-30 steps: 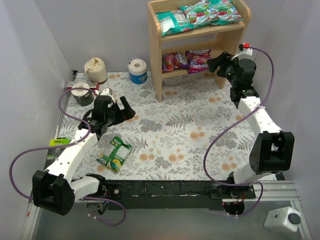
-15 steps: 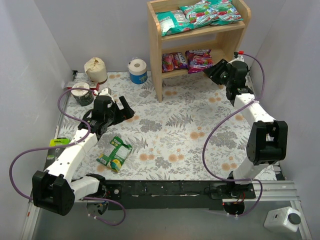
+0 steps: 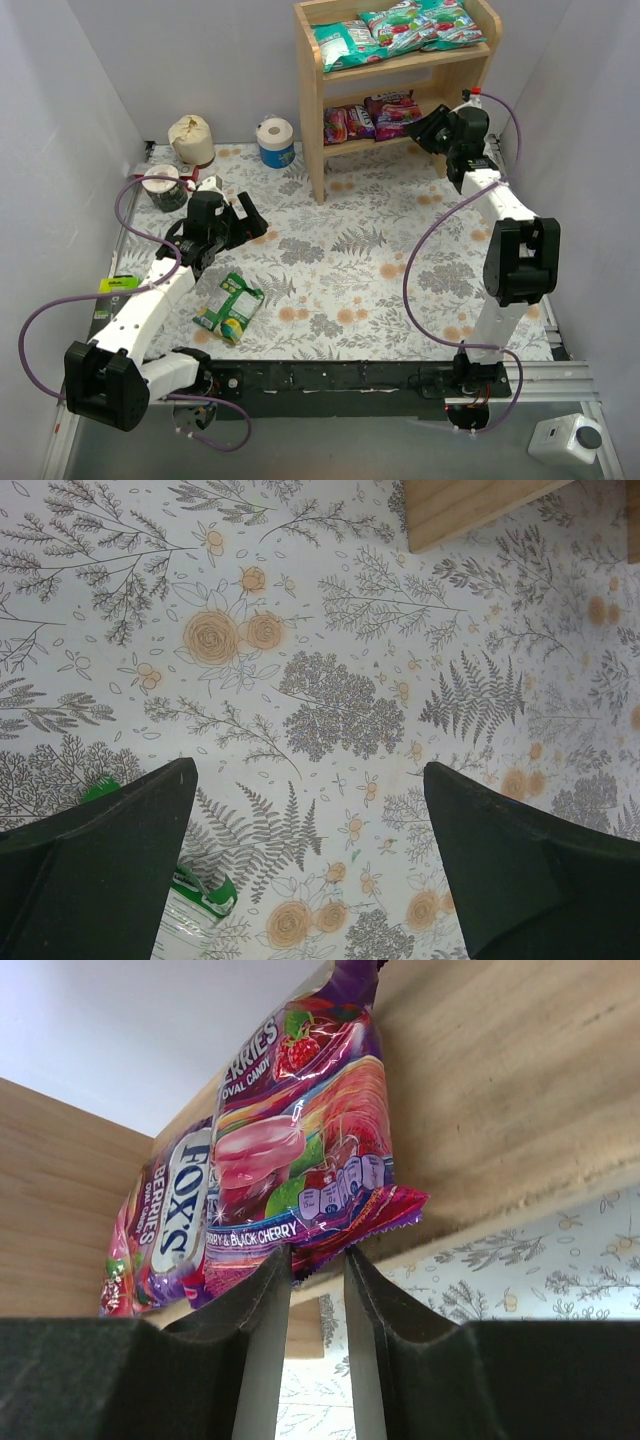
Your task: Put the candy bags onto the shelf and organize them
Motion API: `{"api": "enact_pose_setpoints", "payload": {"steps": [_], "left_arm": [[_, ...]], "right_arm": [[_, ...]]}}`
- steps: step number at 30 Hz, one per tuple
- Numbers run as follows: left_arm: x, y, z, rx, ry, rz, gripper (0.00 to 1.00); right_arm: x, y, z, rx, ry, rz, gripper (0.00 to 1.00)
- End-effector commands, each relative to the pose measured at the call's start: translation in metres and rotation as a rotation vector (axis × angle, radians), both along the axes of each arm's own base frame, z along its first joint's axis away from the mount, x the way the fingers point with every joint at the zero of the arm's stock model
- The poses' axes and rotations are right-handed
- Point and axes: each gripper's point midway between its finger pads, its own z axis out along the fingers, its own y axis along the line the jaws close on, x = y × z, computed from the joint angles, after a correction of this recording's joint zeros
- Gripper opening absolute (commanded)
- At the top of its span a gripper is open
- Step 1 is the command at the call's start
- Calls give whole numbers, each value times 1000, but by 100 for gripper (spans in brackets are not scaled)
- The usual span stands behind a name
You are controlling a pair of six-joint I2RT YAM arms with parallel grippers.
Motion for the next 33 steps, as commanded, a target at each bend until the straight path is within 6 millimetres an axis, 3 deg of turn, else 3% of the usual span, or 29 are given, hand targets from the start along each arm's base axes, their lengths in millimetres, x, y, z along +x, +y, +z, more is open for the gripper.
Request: {"api": "enact_pose_setpoints", "payload": {"steps": [1,4,5,6,7,8,9,10,11,12,13,14,15,17,18,20,21,23,24,25,28,30,31,32,33], "left_arm": [[-2,6,5,10,-13,15,98],[-2,6,5,10,-14,15,98],[-2,6,5,11,-15,16,98],[-2,6,5,11,-15,16,98],[-2,6,6,11,-18,18,98],[-2,6,7,9,-19,16,98],[-1,6,6,11,-18,18,98],[-2,6,7,8,-19,15,98],[-2,5,6,6,-17,13,98],[-2,5,7,5,-20,15,98],[-2,5,7,6,-17,16,98],[-2,5,8,3,-19,19,98],[-2,6,9,2,-22,23,98],[-2,7,10,1,-28,30,98],[-2,8,12,1,-35,35,98],[-2,10,13,3,-37,44,98],[-1,10,14,2,-40,50,98],[-2,12,15,3,-42,60,98],[-1,15,15,8,-44,75,98],[-1,16,16,5,-45,86,98],[-1,26,22,16,-68,143,98],[-3,32,28,20,-87,176,98],[-3,38,30,32,-97,207,98],[-3,40,33,32,-104,220,98],[-4,43,36,33,-117,237,98]], "right_arm": [[10,6,35,-16,-96,33,35],[-5,7,29,-29,-97,49,42],[-14,7,31,-30,-124,58,51],[-23,8,34,-29,-150,59,72],[-40,6,61,-20,-236,48,79],[-51,2,43,-35,-208,30,82],[-60,3,47,-48,-222,39,85],[-73,4,64,-58,-256,47,86],[-82,6,55,-69,-226,69,87],[-92,13,55,-71,-230,96,89],[-108,17,68,-68,-262,116,89],[-121,25,64,-65,-254,158,90],[-137,42,47,-82,-229,214,90],[-165,60,42,-104,-222,272,90],[-187,83,20,-108,-178,340,89],[-215,105,14,-88,-178,411,88],[-238,127,-6,-86,-141,483,87],[-261,148,-25,-78,-98,533,84],[-282,169,-35,-81,-83,596,83],[-289,175,-55,-83,-26,593,83],[-322,209,-83,-45,25,689,81],[-351,238,-89,-9,57,771,80],[-357,251,-105,-15,91,792,80],[-363,265,-102,1,96,814,80],[-384,282,-104,27,130,858,79]]}}
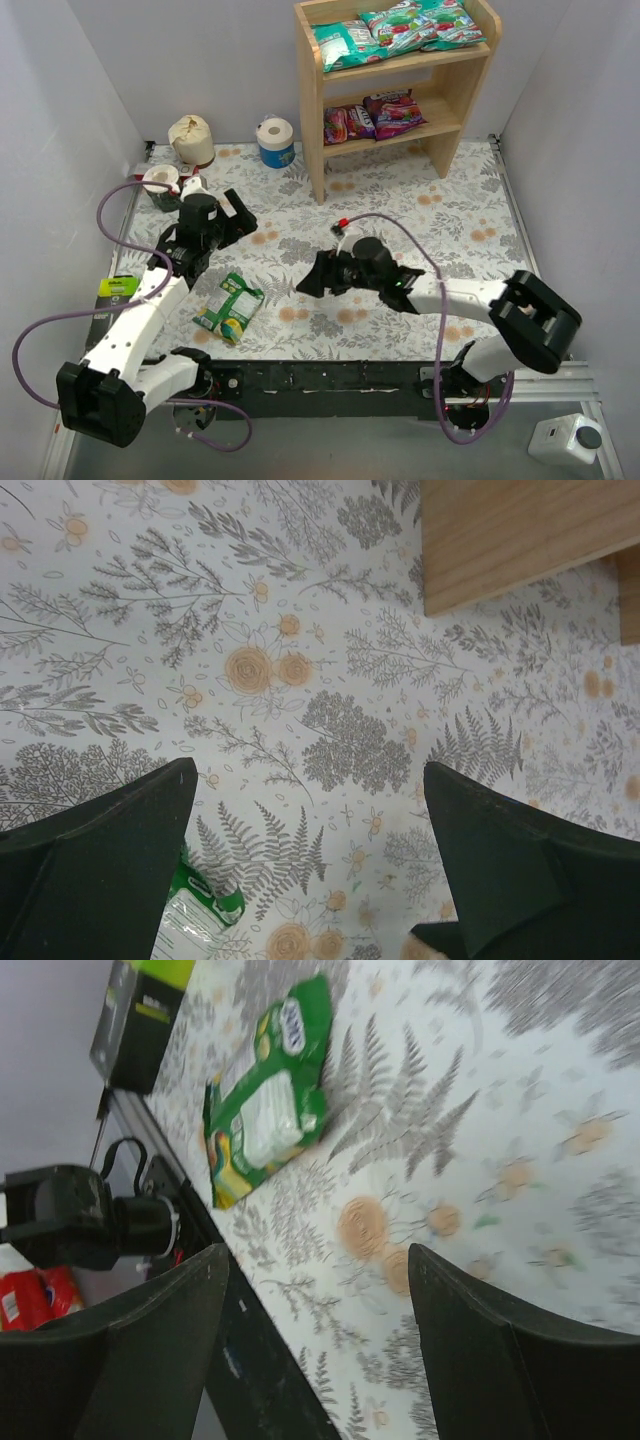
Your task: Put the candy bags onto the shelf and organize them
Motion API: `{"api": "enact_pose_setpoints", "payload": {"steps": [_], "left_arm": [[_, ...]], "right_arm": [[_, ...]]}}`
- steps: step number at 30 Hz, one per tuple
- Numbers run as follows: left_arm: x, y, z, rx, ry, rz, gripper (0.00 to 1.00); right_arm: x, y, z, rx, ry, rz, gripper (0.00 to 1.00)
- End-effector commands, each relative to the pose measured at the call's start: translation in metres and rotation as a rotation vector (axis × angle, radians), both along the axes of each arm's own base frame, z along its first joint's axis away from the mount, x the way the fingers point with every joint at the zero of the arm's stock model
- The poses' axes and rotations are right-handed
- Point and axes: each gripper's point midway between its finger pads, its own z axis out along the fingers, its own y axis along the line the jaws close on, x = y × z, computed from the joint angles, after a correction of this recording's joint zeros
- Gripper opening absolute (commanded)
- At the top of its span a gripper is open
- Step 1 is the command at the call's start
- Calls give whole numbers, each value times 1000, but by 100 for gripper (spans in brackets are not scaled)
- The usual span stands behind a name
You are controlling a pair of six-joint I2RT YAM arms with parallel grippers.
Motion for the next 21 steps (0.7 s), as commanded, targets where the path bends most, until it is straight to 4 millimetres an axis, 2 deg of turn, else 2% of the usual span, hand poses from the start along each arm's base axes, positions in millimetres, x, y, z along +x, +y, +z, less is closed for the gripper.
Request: {"api": "enact_pose_setpoints", "payload": {"steps": [1,2,3,4,6,8,9,10,13,18,21], "left_arm": [[-3,28,21,29,-71,142,98],[-3,31,23,32,-76,157,98],[-3,34,27,32,-87,173,98],[-4,36,31,34,-100,186,98],[-4,42,38,41,-123,215,98],[-5,47,43,48,-136,237,98],[-5,48,42,52,-136,244,98],[-5,49,43,53,-138,246,98],[-7,52,44,60,-140,260,98],[-7,55,51,65,-162,267,98],[-6,54,51,63,-161,267,98]], "right_arm": [[-32,63,3,100,61,57,79],[-35,74,7,124,75,55,79],[-48,84,3,132,114,61,79],[-46,90,-8,120,133,26,79],[-55,106,-3,158,163,15,79],[-56,118,-16,138,165,-13,80],[-53,129,-10,153,168,-20,80],[-52,133,-25,129,211,-50,81],[-53,153,-35,132,281,-39,83],[-54,166,-59,58,375,-81,84],[-55,160,-73,-7,387,-133,83]]}}
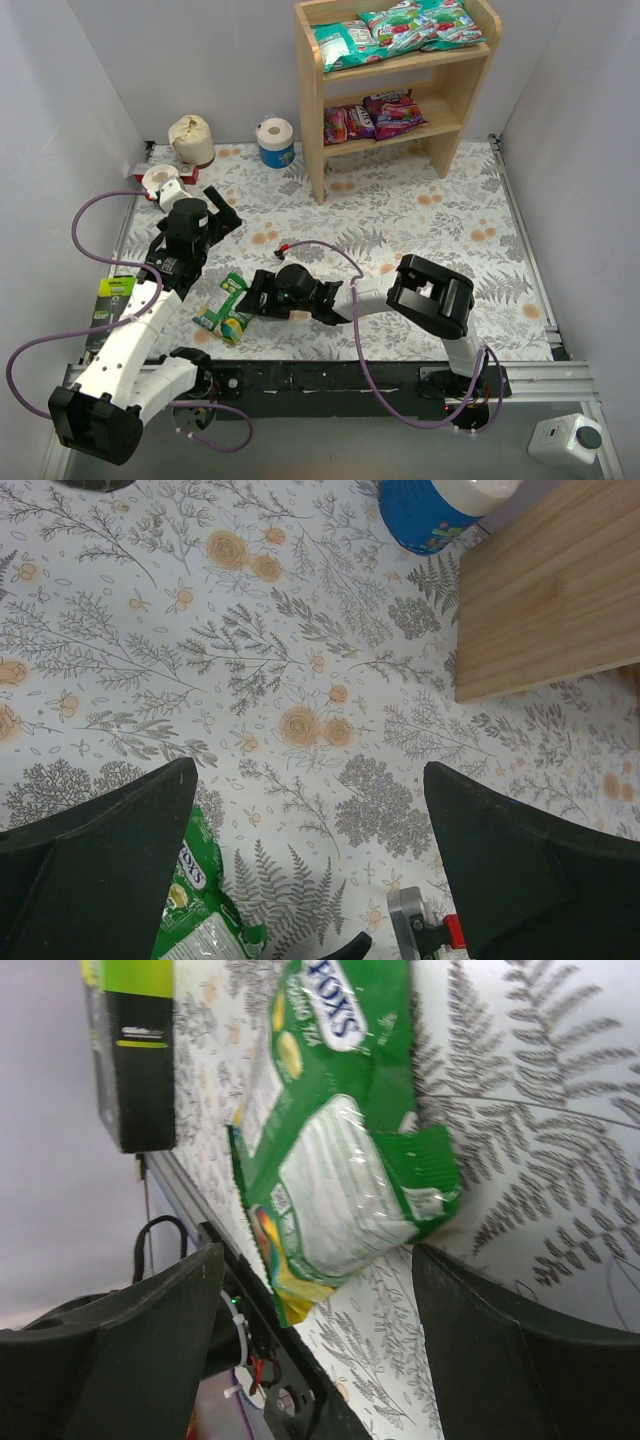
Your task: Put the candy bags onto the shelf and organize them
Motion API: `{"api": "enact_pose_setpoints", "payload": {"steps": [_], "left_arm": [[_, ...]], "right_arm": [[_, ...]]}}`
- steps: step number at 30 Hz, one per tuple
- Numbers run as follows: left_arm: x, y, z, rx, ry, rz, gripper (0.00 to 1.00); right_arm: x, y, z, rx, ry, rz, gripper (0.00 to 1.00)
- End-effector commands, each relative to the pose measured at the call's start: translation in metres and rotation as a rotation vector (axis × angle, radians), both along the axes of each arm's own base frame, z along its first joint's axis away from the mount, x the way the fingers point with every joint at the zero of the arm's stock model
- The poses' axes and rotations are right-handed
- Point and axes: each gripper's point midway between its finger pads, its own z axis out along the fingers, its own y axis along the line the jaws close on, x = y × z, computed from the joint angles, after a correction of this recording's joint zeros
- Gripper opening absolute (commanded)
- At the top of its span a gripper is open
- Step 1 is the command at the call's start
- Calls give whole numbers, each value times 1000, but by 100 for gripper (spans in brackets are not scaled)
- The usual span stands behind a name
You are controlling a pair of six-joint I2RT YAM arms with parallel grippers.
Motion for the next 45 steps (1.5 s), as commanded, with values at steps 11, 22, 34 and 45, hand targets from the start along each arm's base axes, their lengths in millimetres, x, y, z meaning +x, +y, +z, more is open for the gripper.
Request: {"api": "enact_pose_setpoints", "payload": {"steps": [11,22,34,45], "left_arm": [[1,0,16,-17,-37,-6,98],[-4,-76,11,-186,38,-387,98],[31,-160,3,-461,57,-702,98],[64,-219,29,-543,8,-1177,98]], "right_arm": [[17,-5,-29,-121,40,-129,20],[85,-155,16,-193,-186,-372,1],[134,-232,168,-142,-597,-172,1],[117,-262,242,159,-719,44,1]]}}
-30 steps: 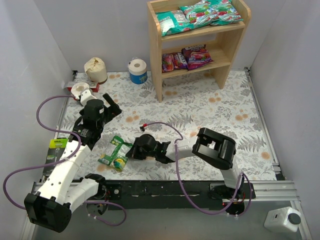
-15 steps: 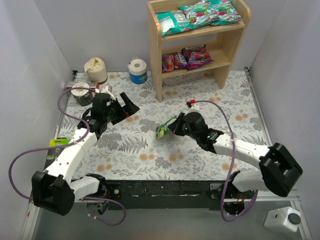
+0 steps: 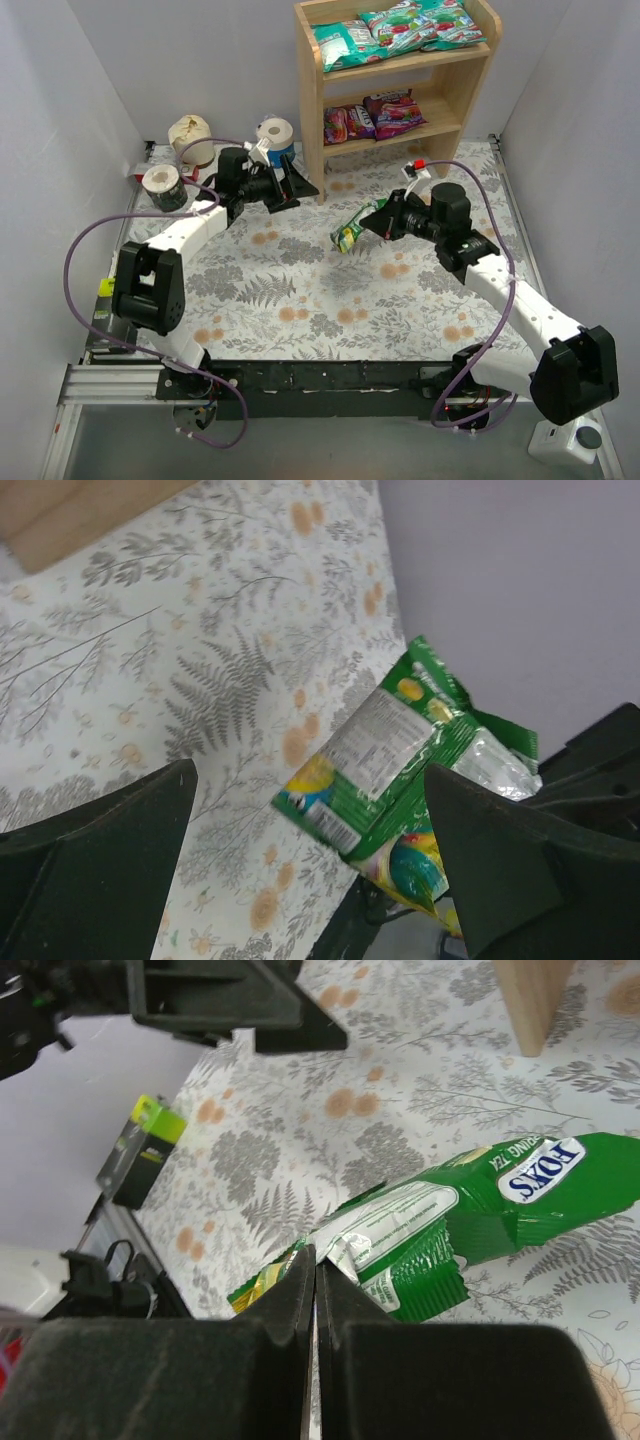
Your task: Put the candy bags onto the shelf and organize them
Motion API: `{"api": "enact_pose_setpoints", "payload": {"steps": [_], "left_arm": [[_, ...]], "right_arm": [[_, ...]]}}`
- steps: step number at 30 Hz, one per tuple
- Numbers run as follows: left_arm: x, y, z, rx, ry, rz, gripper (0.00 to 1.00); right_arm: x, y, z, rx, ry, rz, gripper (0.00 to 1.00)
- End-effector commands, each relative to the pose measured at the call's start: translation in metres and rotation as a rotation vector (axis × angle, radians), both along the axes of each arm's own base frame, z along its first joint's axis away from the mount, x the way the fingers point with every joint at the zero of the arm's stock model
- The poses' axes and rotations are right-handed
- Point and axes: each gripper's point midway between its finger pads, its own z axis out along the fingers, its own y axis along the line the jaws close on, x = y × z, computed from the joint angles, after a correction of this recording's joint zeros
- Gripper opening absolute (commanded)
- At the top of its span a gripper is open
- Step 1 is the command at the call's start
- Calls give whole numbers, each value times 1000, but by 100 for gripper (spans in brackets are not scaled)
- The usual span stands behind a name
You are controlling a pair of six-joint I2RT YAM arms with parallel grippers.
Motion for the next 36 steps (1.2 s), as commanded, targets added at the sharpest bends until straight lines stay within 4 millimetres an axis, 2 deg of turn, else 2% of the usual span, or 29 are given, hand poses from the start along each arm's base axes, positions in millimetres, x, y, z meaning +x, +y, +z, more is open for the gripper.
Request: {"api": "enact_pose_setpoints", "payload": {"steps": [1,2,4,5,9,11,15,19,23,24,27,30,31,35,36], "left_arm": [[-30,-25,72,-195,-180,-371,98],[-36,-28,86,-240,-206,-420,98],[-50,-29,100,-294,-210,-523,98],[-53,-29,110,-317,-220,-545,98],[-56,-29,114,-333,-135,-576,98],[-61,-30,109,-343,-90,-578,98],[-74,-32,118,-374,-57,-613,98],[-81,-31,127,-392,-27,-623,98],[-93,-41,136,-423,-15,-677,98],[-98,-50,133,-427,-1,-706,98],[-102,-57,136,-434,-5,-732,91],[-102,-57,135,-430,-7,-753,70],[-102,-57,136,-429,-13,-759,58],[-97,-55,136,-430,-18,-749,34],[-94,-53,135,-431,-16,-738,30]], "right_arm": [[-42,6,75,174,-176,298,1],[-43,2,89,209,-231,311,1],[-61,1,112,286,-236,378,1],[-64,0,133,312,-294,398,1],[-69,5,167,357,-290,483,1],[-71,6,174,361,-290,502,1],[-66,7,179,359,-305,510,1],[-58,9,192,358,-352,497,1],[-51,14,185,356,-338,524,1],[-47,15,180,356,-324,527,1],[-40,18,168,349,-296,540,1],[-32,21,149,342,-247,535,1],[-28,22,145,341,-233,523,1],[-9,22,124,330,-151,469,1],[-6,21,118,325,-119,447,1]]}}
